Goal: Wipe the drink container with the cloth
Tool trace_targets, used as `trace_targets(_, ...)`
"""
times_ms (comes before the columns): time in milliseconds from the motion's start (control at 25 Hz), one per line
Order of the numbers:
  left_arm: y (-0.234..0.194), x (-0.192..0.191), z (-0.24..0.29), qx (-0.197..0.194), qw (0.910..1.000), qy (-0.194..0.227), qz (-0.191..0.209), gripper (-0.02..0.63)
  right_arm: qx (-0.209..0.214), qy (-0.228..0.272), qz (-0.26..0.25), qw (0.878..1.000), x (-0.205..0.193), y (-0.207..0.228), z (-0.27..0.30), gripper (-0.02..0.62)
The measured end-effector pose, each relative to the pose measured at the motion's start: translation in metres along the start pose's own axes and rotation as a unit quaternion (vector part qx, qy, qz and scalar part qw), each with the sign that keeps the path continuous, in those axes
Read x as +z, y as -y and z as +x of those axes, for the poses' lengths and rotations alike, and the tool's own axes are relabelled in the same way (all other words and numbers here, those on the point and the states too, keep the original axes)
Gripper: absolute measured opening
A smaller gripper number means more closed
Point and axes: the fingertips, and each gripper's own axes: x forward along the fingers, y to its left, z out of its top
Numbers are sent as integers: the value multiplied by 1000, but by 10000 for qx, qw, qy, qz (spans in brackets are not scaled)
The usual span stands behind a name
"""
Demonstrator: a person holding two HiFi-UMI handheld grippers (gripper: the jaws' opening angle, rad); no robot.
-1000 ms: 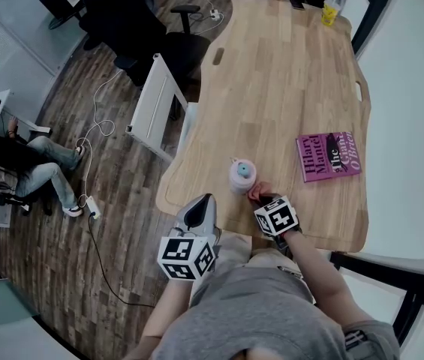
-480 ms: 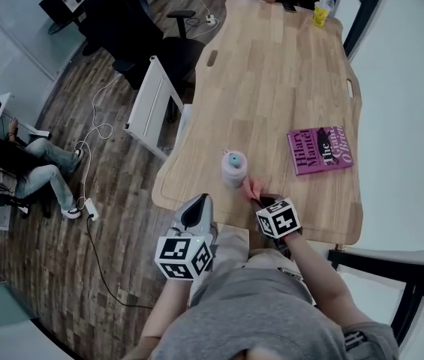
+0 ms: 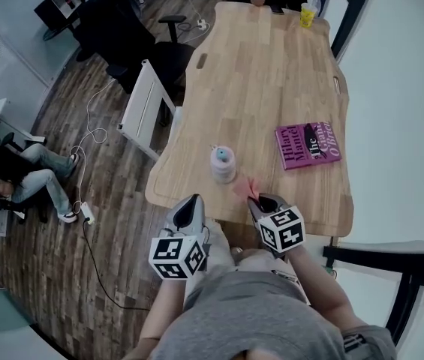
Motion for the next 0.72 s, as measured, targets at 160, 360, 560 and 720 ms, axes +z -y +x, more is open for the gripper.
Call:
trace_targets(160, -3, 4, -5, 7, 10000, 58, -39, 3, -6, 325, -149, 9994, 22, -16, -16, 25)
trace_targets(360, -17, 9, -10, -27, 9999, 101, -53, 3, 31, 632, -272, 9976, 49, -41, -22, 25)
trace_targets(560, -35, 16, -10, -203, 9998, 43, -2, 3, -77, 782, -353, 9963, 68, -59, -9, 25)
trace_targets(720, -44, 25, -4, -424, 9991, -29, 88, 3, -215, 795, -263, 9963, 77, -67, 4, 25)
